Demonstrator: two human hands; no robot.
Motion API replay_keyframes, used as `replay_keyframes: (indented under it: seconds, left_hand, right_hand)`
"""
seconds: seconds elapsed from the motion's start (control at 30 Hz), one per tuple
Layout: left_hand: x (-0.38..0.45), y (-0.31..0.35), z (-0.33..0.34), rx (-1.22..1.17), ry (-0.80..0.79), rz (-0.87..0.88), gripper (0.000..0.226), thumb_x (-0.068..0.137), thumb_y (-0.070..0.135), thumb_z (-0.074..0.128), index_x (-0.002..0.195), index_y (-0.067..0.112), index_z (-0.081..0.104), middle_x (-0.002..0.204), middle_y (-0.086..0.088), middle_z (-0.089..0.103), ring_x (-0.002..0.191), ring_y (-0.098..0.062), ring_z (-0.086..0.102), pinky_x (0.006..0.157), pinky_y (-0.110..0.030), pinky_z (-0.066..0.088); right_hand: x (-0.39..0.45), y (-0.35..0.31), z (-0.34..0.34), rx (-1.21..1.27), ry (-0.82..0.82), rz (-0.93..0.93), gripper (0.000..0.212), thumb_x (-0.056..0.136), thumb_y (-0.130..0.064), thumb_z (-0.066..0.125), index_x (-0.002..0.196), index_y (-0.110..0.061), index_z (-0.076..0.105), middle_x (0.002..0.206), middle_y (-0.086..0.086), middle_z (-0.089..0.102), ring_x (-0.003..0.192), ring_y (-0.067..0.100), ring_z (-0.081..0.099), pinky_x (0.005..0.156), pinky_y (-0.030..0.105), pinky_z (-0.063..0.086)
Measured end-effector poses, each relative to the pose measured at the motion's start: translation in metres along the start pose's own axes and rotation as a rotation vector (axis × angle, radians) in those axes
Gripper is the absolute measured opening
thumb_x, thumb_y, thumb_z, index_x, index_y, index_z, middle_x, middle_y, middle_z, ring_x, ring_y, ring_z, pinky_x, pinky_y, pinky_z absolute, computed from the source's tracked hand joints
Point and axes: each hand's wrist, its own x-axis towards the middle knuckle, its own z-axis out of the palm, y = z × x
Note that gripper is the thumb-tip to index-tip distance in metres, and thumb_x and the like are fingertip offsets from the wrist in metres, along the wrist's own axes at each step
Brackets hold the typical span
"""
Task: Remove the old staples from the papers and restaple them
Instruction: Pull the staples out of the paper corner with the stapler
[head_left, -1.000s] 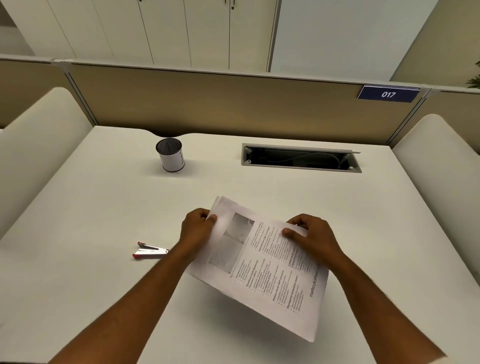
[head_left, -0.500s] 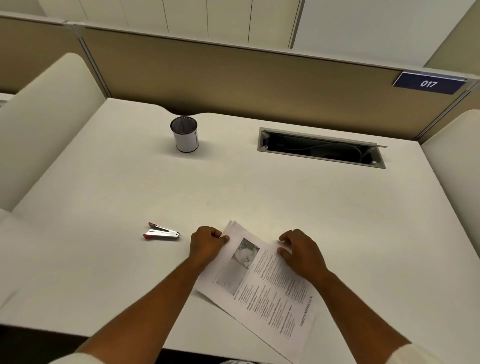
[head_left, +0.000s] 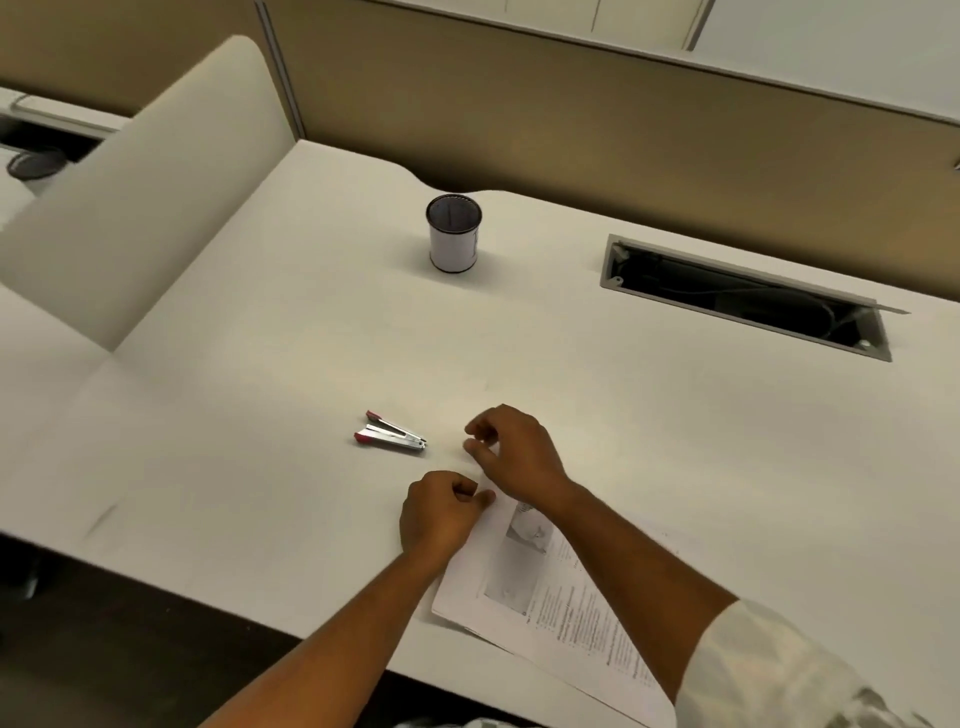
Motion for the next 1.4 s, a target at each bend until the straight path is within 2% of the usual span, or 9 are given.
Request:
replay_keyframes:
  seconds: [0.33,0.5,0.67,0.83,0.97,1.07,1.13,1.2,1.4]
  left_hand:
    - [0.003,-0.013,-0.005,-0.040,-0.022,-0.017,0.026,0.077,0.044,0.085,0.083,0.022,0.074,0.079,0.009,0.076,0.073,-0.010,0.072,0.071,-0.028,0.060]
    - [0.006,-0.014,-0.005,-0.031,-0.036,-0.026,0.030,0.076,0.051,0.084,0.083,0.023,0.075,0.075,0.012,0.073,0.069,-0.007,0.069,0.071,-0.027,0.059]
    - [0.007,-0.016,-0.003,-0.048,-0.052,-0.011,0.035,0.076,0.052,0.084,0.092,0.022,0.079,0.086,0.008,0.078,0.077,-0.010,0.071,0.079,-0.030,0.061]
    - [0.008,-0.014,-0.003,-0.042,-0.064,-0.016,0.040,0.078,0.051,0.083,0.100,0.018,0.077,0.096,0.003,0.077,0.088,-0.017,0.072,0.084,-0.031,0.059]
    - [0.010,-0.008,-0.004,-0.081,-0.102,-0.037,0.034,0.077,0.045,0.085,0.095,0.018,0.077,0.089,0.002,0.077,0.086,-0.018,0.071,0.080,-0.032,0.058]
    - [0.007,0.001,0.000,-0.175,-0.159,-0.026,0.027,0.081,0.036,0.085,0.098,0.019,0.073,0.092,0.001,0.075,0.088,-0.018,0.071,0.084,-0.036,0.060]
    - [0.003,0.009,0.007,-0.203,-0.198,0.004,0.022,0.085,0.032,0.081,0.101,0.021,0.072,0.096,0.002,0.076,0.088,-0.017,0.073,0.085,-0.038,0.061]
    - [0.003,0.013,0.010,-0.233,-0.211,0.011,0.018,0.087,0.028,0.078,0.103,0.022,0.073,0.096,0.002,0.077,0.087,-0.018,0.074,0.085,-0.040,0.062]
    - [0.005,0.031,0.026,-0.305,-0.272,0.020,0.008,0.092,0.031,0.073,0.091,0.023,0.072,0.091,0.003,0.077,0.087,-0.019,0.074,0.078,-0.035,0.060]
  right_hand:
    - [0.051,-0.041,0.044,-0.191,-0.198,-0.016,0.040,0.077,-0.046,0.082,0.108,-0.025,0.070,0.106,-0.004,0.063,0.094,0.017,0.060,0.081,0.034,0.052]
    - [0.056,-0.038,0.047,-0.189,-0.165,-0.044,0.021,0.080,-0.036,0.078,0.099,-0.027,0.074,0.101,-0.006,0.063,0.093,0.017,0.062,0.073,0.030,0.048]
    - [0.048,-0.020,0.022,-0.035,-0.068,0.002,0.021,0.083,-0.039,0.079,0.097,-0.023,0.077,0.096,-0.005,0.070,0.087,0.013,0.064,0.077,0.033,0.054]
    - [0.009,0.010,-0.023,0.474,0.128,0.193,0.018,0.077,-0.032,0.088,0.091,-0.023,0.078,0.089,-0.009,0.078,0.083,0.003,0.072,0.072,0.014,0.055]
    - [-0.029,0.030,-0.047,0.850,0.188,0.308,0.018,0.079,-0.023,0.087,0.094,-0.017,0.081,0.099,0.003,0.081,0.093,0.017,0.075,0.090,0.034,0.060]
    - [-0.056,0.039,-0.052,1.010,0.225,0.333,0.029,0.075,-0.030,0.086,0.097,-0.013,0.081,0.110,0.007,0.080,0.105,0.025,0.075,0.095,0.039,0.060]
    - [-0.074,0.048,-0.052,1.083,0.266,0.388,0.038,0.072,-0.033,0.087,0.101,-0.010,0.079,0.110,0.011,0.079,0.105,0.029,0.076,0.092,0.040,0.062]
    - [-0.084,0.054,-0.049,1.158,0.286,0.449,0.034,0.078,-0.032,0.084,0.102,-0.009,0.077,0.107,0.016,0.079,0.100,0.030,0.076,0.086,0.040,0.063]
    - [-0.103,0.060,-0.037,1.171,0.249,0.542,0.031,0.093,-0.037,0.071,0.105,-0.008,0.070,0.086,0.015,0.073,0.067,0.021,0.069,0.056,0.031,0.057]
